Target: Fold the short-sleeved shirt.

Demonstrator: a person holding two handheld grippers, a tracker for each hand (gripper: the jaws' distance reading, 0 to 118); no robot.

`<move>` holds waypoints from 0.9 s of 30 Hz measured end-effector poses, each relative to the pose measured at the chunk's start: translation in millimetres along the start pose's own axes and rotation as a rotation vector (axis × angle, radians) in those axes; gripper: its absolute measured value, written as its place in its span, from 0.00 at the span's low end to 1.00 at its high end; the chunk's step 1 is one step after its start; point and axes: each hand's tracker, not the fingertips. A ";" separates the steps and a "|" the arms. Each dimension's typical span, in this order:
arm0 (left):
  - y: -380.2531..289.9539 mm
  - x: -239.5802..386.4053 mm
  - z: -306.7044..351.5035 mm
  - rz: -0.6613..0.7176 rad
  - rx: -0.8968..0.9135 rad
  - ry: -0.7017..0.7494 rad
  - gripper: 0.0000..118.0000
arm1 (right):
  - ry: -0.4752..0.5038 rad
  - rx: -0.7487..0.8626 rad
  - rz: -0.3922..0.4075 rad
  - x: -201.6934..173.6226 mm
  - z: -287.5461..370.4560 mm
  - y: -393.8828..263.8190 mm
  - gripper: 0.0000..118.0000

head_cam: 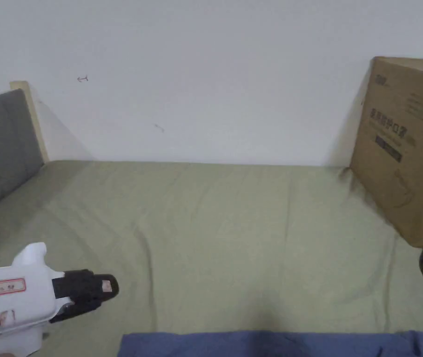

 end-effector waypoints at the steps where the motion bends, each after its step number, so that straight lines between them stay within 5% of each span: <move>1: 4.1 -23.1 -8.1 0.047 -0.062 -0.039 0.00 | 0.011 -0.020 -0.002 -1.6 -2.7 -2.9 0.00; 4: 4.8 -76.3 -28.5 0.050 -0.131 -0.057 0.18 | 0.029 -0.082 0.008 -9.4 -15.3 -12.4 0.00; 6: 2.2 -104.8 -42.0 0.005 -0.175 -0.024 0.63 | 0.039 -0.126 0.018 -17.0 -24.3 -18.2 0.00; 8: -0.6 -133.1 -58.4 0.124 -0.224 -0.032 1.00 | 0.063 -0.167 0.016 -22.6 -31.9 -22.0 0.00; 11: -7.4 -157.5 -77.6 0.226 -0.258 -0.129 1.00 | 0.080 -0.201 0.043 -32.1 -40.2 -27.4 0.00; 16: -28.7 -166.2 -128.6 0.238 -0.425 -0.204 1.00 | 0.100 -0.245 0.089 -40.1 -50.5 -29.9 0.00; 19: -25.9 -176.9 -156.1 0.231 -0.405 -0.366 1.00 | 0.096 -0.255 0.090 -40.8 -53.3 -28.0 0.00; 24: -42.6 -151.5 -176.1 0.233 -0.346 -0.322 0.99 | 0.080 -0.270 0.084 -37.3 -53.4 -29.5 0.00; 25: -41.5 -150.9 -173.7 0.201 -0.316 -0.276 0.90 | 0.076 -0.276 0.084 -36.1 -52.4 -30.6 0.00; 27: -42.5 -146.6 -176.6 0.113 -0.298 0.053 0.05 | 0.075 -0.289 0.076 -32.9 -50.5 -33.5 0.00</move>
